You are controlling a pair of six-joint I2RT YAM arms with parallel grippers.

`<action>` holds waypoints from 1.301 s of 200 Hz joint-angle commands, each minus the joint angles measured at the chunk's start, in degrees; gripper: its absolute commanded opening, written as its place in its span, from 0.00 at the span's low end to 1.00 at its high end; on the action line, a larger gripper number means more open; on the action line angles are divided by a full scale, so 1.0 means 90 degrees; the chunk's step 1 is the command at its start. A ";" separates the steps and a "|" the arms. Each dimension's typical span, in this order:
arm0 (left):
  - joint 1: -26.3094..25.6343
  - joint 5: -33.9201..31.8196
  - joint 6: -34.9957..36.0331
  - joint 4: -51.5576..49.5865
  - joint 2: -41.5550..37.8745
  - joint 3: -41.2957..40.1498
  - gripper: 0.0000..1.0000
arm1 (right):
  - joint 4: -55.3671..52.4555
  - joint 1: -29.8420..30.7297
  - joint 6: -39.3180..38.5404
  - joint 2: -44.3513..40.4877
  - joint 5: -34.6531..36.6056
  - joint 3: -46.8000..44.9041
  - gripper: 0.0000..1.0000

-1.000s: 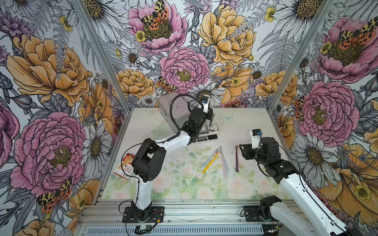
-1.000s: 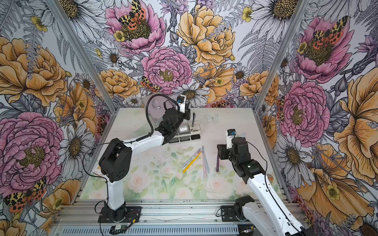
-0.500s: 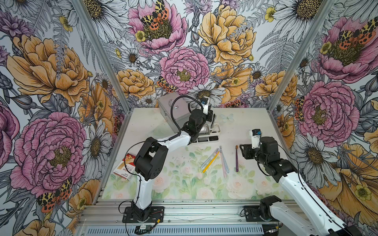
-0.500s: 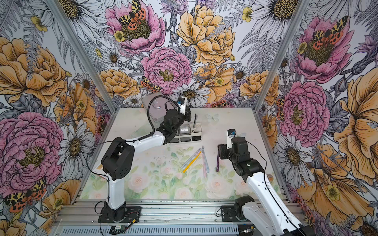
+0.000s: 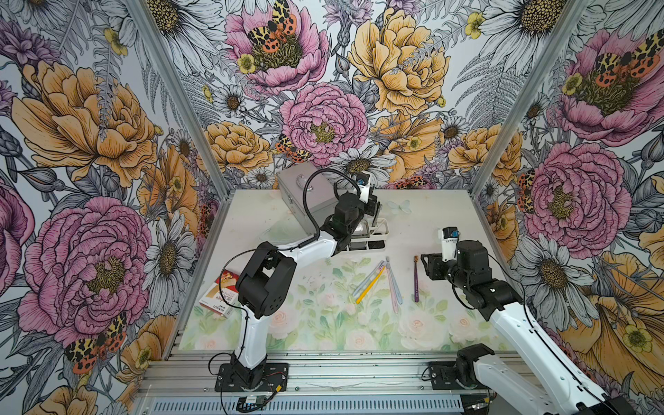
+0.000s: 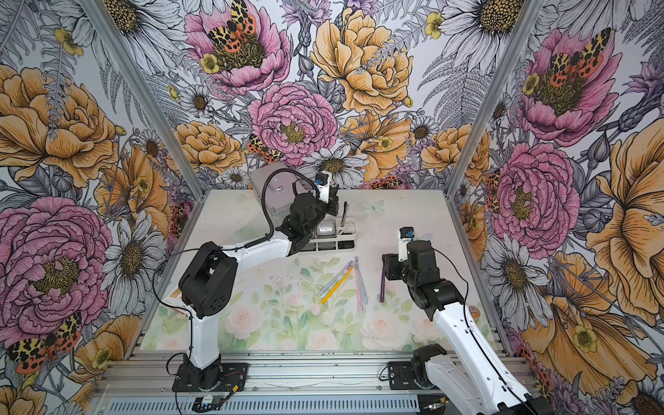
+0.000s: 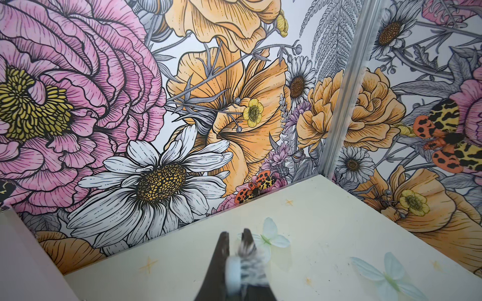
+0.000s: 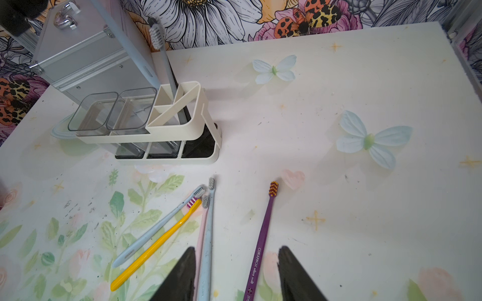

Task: Place the toothbrush into the toothbrush holder
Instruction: Place the toothbrush in the toothbrush holder.

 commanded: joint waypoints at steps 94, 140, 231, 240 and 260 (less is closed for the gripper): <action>-0.0353 -0.0487 0.0771 0.0598 -0.0246 -0.0166 0.00 | 0.0120 -0.0055 -0.0016 0.0107 -0.0089 -0.0066 0.52; -0.0325 -0.0423 0.0467 0.0566 -0.0121 -0.0198 0.00 | 0.0112 -0.0070 -0.0013 0.0078 -0.0083 -0.0095 0.52; -0.0398 -0.0394 0.0117 0.0664 -0.0014 -0.0509 0.00 | 0.0114 -0.0091 -0.0020 0.0083 -0.0038 -0.0107 0.52; -0.0398 -0.0372 0.0083 0.0663 -0.0009 -0.0555 0.00 | 0.0114 -0.0091 -0.0020 0.0083 -0.0039 -0.0107 0.52; -0.0400 -0.0447 -0.0033 0.0669 -0.0009 -0.0675 0.00 | 0.0115 -0.0085 -0.0019 0.0068 -0.0039 -0.0107 0.52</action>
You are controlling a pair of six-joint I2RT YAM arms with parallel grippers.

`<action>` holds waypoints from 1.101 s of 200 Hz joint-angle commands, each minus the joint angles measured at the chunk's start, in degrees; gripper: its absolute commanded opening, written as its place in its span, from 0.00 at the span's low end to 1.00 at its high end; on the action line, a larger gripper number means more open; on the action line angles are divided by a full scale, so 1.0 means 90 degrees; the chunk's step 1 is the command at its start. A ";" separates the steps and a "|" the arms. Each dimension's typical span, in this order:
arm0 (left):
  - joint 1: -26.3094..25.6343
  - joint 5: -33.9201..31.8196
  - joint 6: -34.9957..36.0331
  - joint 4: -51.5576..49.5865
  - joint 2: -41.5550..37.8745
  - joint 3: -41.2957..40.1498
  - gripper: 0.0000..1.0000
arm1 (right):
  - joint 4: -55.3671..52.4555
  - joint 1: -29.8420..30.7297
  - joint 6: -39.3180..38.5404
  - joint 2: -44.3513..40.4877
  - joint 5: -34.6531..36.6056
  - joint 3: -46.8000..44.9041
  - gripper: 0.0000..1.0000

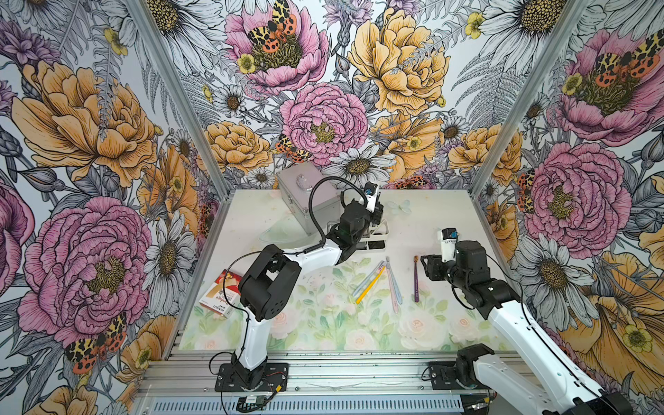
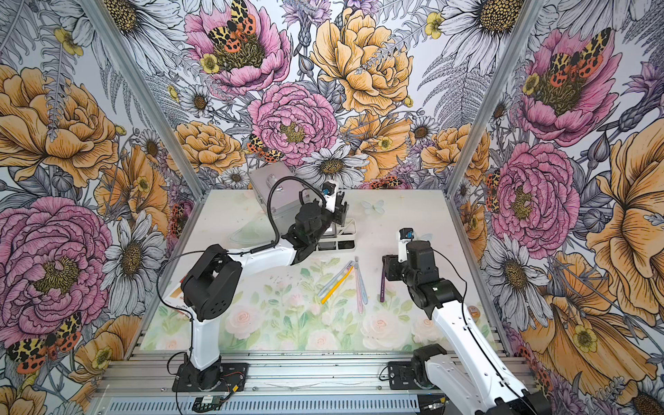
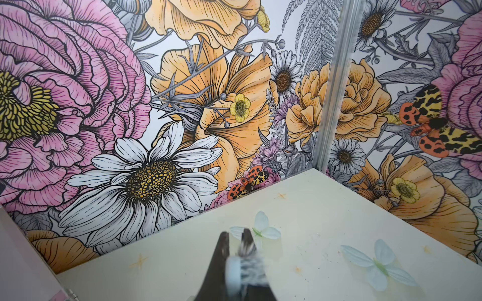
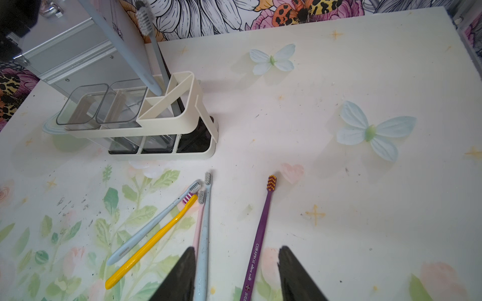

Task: Place the toothbrush into the toothbrush holder
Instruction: Place the toothbrush in the toothbrush holder.

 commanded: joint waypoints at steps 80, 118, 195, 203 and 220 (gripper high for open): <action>-0.0095 -0.0202 -0.0462 0.0248 0.0306 -0.0277 0.00 | 0.0103 -0.0059 -0.0013 -0.0064 0.0002 -0.0045 0.52; -0.0095 -0.0244 -0.0504 0.0239 0.0456 -0.0230 0.00 | 0.0103 -0.0069 -0.0013 -0.0082 0.0025 -0.0047 0.53; -0.0095 -0.0194 -0.0563 0.0236 0.0608 -0.0231 0.00 | 0.0103 -0.0079 -0.0002 -0.0108 0.0015 -0.0062 0.53; -0.0093 -0.0183 -0.0553 0.0247 0.0623 -0.0230 0.00 | 0.0108 -0.0080 -0.0006 -0.0101 0.0015 -0.0061 0.53; -0.0104 -0.0183 -0.0526 0.0259 0.0644 -0.0222 0.00 | 0.0106 -0.0079 -0.0002 -0.0094 0.0002 -0.0049 0.53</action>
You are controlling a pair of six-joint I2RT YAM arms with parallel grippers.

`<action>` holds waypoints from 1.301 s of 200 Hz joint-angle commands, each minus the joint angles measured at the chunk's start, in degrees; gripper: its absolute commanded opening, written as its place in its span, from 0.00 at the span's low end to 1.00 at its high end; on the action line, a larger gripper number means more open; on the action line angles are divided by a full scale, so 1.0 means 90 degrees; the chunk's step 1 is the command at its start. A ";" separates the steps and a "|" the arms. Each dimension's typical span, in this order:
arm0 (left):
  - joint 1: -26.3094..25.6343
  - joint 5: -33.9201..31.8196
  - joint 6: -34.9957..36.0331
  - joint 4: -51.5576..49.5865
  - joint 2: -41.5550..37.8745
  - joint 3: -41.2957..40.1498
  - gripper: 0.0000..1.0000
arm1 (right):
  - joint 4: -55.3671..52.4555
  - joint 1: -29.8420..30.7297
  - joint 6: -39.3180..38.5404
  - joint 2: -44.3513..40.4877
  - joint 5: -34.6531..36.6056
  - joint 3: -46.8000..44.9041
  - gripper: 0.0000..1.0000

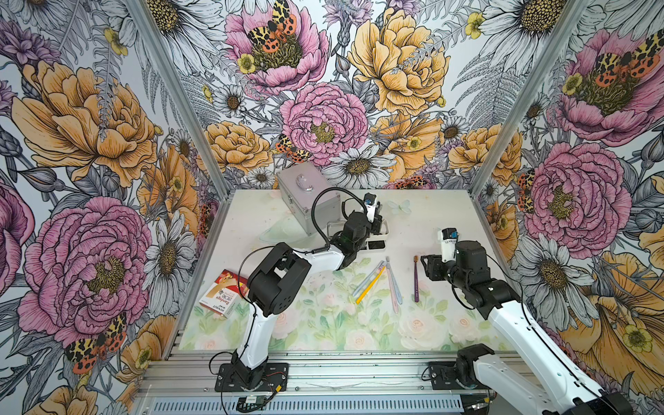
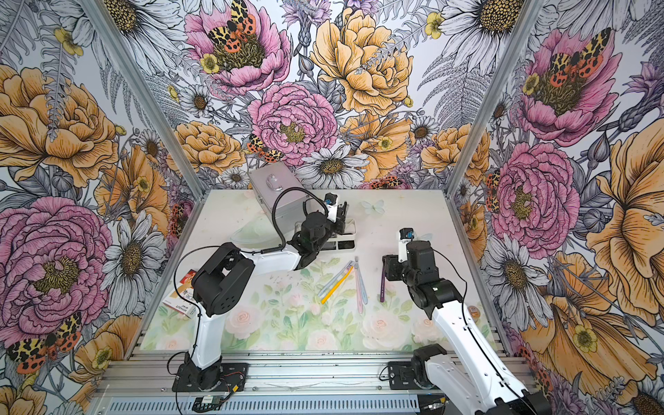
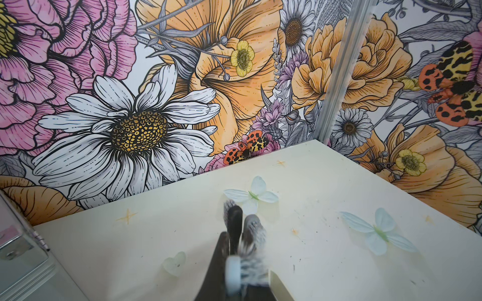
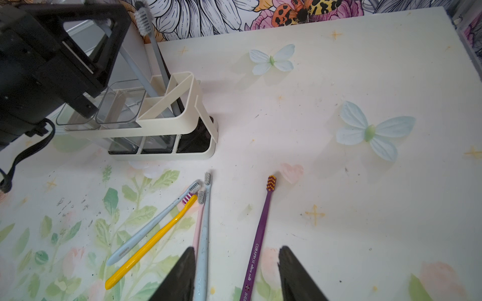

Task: Place the toothbrush into the toothbrush holder
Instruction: Place the toothbrush in the toothbrush holder.

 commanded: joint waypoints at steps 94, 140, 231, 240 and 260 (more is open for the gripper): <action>-0.0164 -0.0237 0.0233 0.0689 0.0013 -0.0329 0.33 | 0.0106 -0.0060 -0.0002 -0.0063 -0.0014 -0.0059 0.53; -0.0180 -0.0294 0.0299 0.0852 -0.0146 -0.0472 0.41 | 0.0107 -0.0057 -0.0002 -0.0077 -0.0024 -0.0077 0.53; -0.0321 -0.0380 0.0426 0.1212 -0.0581 -0.0775 0.51 | 0.0113 -0.0065 0.0001 0.0018 -0.0165 -0.0030 0.54; -0.0344 -0.0376 0.0444 0.1212 -0.0665 -0.0804 0.52 | 0.0112 -0.0069 -0.0001 0.0066 -0.0249 0.0004 0.54; -0.0402 -0.0391 0.0436 0.1208 -0.0910 -0.0914 0.54 | 0.0103 -0.0067 0.0032 0.0189 -0.0496 0.0075 0.54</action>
